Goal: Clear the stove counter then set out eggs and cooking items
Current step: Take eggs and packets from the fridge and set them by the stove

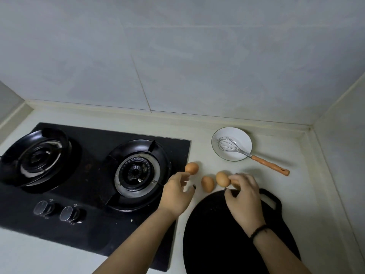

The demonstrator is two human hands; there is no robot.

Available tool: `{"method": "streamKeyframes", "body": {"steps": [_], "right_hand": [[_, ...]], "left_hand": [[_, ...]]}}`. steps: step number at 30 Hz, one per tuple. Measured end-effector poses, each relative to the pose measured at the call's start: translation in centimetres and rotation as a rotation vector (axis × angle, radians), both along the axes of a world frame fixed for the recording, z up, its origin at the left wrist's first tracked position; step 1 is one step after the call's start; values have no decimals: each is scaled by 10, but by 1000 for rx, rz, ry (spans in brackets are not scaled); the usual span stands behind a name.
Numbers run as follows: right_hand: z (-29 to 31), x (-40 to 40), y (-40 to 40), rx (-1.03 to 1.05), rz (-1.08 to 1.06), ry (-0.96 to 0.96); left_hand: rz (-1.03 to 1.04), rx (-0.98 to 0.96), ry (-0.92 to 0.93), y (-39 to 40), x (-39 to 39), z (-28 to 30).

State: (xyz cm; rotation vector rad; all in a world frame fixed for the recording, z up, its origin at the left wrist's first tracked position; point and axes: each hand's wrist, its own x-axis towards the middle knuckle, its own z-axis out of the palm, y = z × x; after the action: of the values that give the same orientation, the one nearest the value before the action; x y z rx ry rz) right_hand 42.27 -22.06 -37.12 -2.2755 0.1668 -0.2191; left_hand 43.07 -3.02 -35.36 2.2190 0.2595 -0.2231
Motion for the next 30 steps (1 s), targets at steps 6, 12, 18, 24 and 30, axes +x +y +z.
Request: {"method": "streamKeyframes", "body": {"steps": [6,12,18,24,30], "right_hand": [[27,-19,49,9,227,-72],[58,-43,108,40,467,-50],[81,-72,165,41,701,-19],[100,-127,234,70,929,-59],[120,-217,291,96,1191,-59]], "left_hand": [[159,-103,-72,38,-36,22],[372,-142,-153,95,-94,48],[628,-153,-227,146,-168,76],[875,-128,-329,187,-267,106],[1110,-119,-412,204,-384,134]]}}
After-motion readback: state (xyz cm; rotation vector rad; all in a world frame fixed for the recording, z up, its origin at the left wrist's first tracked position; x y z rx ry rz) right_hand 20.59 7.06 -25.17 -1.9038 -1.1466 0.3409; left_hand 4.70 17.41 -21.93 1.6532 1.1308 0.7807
